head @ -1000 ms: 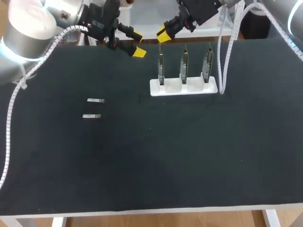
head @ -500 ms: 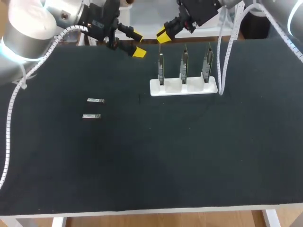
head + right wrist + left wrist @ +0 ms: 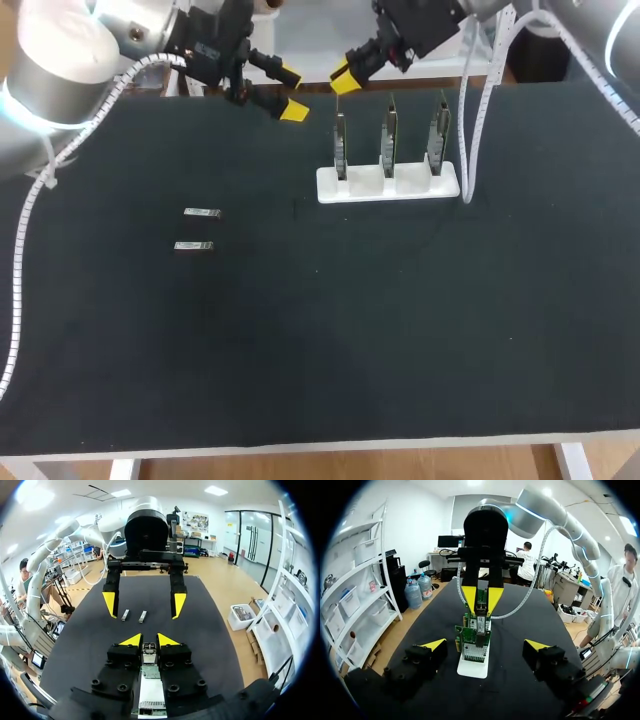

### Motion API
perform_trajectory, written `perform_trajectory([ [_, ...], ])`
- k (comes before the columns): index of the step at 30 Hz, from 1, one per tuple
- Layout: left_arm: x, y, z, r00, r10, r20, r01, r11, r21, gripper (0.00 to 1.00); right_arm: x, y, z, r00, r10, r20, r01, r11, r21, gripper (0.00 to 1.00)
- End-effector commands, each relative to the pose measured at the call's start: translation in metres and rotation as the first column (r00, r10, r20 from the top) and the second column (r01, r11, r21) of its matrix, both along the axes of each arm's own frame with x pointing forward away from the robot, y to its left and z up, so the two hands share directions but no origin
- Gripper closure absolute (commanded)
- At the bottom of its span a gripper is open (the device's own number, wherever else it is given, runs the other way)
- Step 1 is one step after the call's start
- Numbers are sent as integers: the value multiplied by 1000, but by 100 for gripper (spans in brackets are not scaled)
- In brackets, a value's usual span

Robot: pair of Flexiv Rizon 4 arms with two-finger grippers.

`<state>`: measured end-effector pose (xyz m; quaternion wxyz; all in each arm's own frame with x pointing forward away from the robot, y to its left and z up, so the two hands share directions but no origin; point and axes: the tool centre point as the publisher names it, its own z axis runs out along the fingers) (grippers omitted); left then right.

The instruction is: Pick up the optical module with the left hand, and insert it into the network port with the right hand.

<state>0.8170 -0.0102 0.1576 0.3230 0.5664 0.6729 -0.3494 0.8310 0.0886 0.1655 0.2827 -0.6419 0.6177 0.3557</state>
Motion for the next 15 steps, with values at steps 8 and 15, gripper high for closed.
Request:
perform_trajectory([
  [8, 1, -1, 0, 1000, -2, -1, 2, 1000, 3, 0, 8, 2, -4, 883, 376, -282, -377, 925, 52, 100],
  [15, 1, -1, 0, 1000, -2, -1, 2, 1000, 3, 0, 8, 1, -4, 889, 365, -275, -368, 929, 44, 58],
])
